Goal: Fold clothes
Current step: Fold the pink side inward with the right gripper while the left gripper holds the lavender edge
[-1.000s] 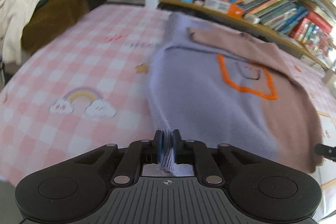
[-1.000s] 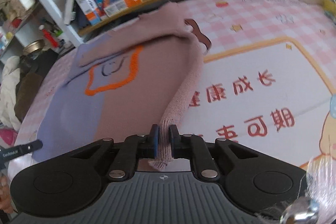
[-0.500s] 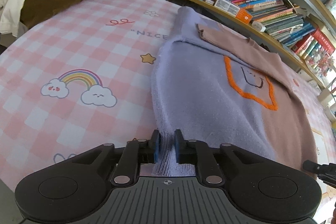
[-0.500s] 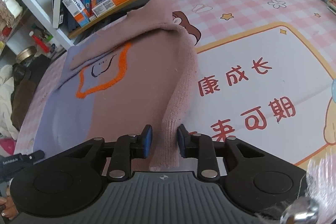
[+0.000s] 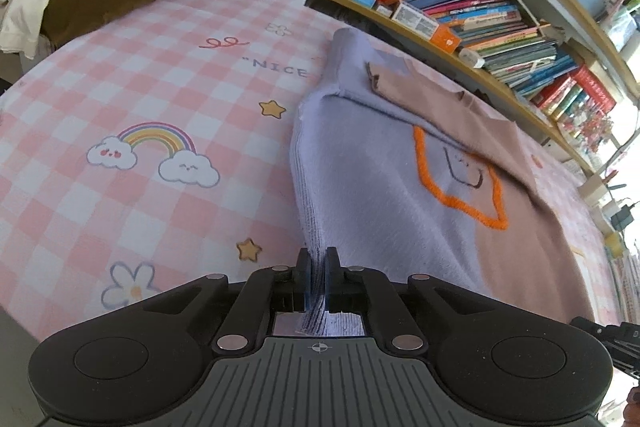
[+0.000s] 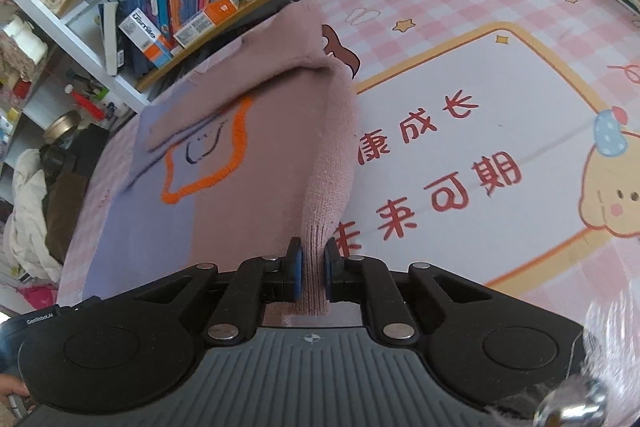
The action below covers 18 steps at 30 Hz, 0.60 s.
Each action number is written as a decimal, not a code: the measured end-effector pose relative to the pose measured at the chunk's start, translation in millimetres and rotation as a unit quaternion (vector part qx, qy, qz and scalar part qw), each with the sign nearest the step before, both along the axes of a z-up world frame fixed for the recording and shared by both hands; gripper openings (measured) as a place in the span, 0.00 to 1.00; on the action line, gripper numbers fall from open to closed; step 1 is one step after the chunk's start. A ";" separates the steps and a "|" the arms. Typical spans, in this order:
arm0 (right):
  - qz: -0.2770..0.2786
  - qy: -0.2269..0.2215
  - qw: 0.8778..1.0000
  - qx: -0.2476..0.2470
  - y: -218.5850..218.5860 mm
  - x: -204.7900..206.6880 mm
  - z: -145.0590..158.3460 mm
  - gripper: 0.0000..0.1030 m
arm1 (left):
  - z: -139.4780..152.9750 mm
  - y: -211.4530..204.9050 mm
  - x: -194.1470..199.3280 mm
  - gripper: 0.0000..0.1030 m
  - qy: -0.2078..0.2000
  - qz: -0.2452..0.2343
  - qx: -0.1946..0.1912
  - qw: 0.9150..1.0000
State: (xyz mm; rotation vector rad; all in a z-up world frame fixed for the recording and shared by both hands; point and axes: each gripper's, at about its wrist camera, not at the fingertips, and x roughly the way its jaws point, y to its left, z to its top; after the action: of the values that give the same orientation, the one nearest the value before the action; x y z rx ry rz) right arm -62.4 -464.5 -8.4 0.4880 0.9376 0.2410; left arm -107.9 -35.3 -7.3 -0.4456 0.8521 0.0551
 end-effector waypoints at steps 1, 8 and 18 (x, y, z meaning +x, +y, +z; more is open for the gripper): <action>-0.001 0.000 1.000 0.001 -2.3 -4.0 0.9 0.09 | 0.9 -1.9 -4.3 0.04 -0.001 -0.001 -0.001 1.000; -0.004 0.009 1.000 0.004 -20.4 -35.5 -2.1 0.09 | 0.9 -12.7 -38.8 0.04 0.004 0.001 -0.009 1.000; 0.002 0.046 0.999 0.022 -48.0 -87.3 -14.4 0.09 | -7.3 -25.5 -88.6 0.04 0.035 -0.007 -0.017 0.999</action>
State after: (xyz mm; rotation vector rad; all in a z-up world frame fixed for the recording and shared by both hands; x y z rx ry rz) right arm -149.7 -512.6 -22.8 0.5419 1.0247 0.2438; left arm -196.6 -60.8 -14.6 -0.4715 0.9267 0.0441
